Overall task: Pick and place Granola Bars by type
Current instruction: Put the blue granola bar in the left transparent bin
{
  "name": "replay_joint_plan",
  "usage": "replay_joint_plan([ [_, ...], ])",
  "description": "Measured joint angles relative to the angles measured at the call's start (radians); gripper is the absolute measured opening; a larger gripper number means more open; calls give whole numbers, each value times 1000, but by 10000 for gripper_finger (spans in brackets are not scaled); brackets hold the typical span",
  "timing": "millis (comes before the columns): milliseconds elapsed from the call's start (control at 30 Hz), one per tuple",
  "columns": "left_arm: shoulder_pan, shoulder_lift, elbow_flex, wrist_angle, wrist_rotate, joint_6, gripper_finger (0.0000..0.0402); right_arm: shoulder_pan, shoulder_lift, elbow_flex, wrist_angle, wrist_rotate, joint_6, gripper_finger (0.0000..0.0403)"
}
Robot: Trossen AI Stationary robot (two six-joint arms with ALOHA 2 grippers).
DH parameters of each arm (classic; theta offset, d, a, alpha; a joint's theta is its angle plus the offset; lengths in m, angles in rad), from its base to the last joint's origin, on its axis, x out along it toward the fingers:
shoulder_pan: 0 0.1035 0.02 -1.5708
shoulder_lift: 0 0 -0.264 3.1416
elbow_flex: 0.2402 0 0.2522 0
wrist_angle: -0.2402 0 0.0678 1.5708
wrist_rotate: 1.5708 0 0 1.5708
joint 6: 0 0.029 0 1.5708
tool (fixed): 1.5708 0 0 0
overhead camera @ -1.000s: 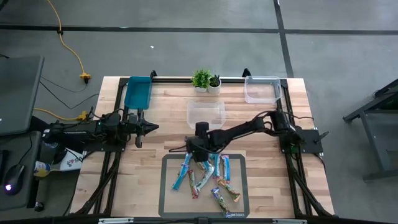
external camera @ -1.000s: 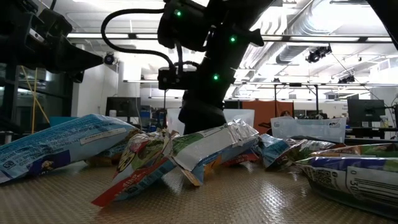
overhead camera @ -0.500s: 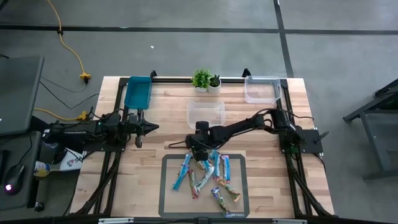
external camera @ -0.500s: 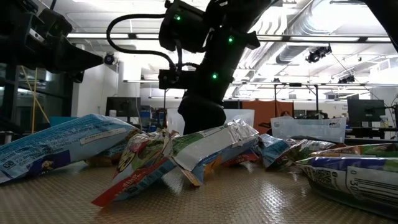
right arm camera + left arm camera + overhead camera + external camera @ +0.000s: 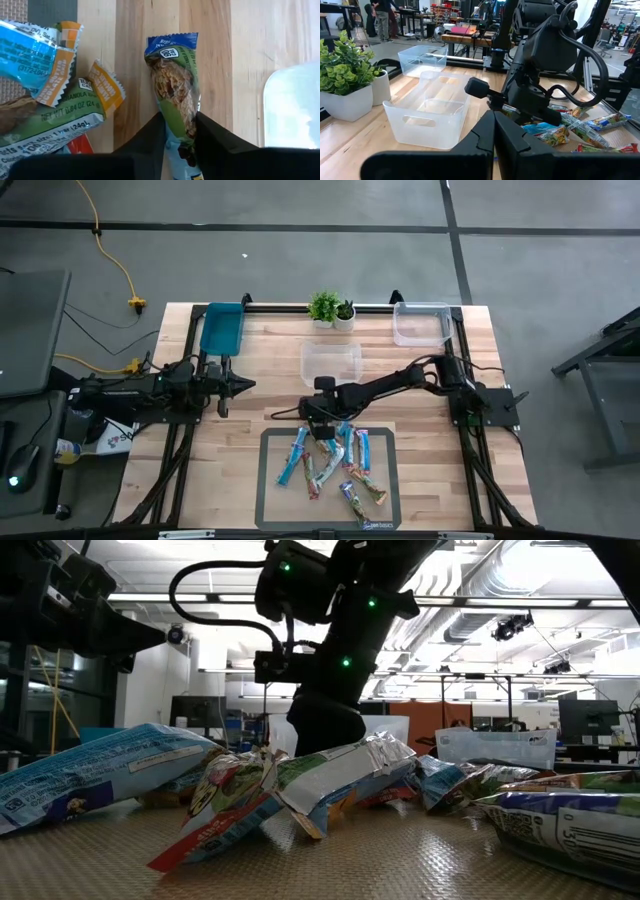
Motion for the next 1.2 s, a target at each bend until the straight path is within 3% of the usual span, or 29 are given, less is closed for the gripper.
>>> replay_joint_plan([
  [300,0,0,0,0,0,0,1,-1,-17,-1,1,13,-43,51],
  [700,0,0,0,0,0,0,1,19,-15,119,-52,34,-86,38],
  [1200,0,0,0,0,0,0,1,13,-17,490,-275,26,-48,33],
])
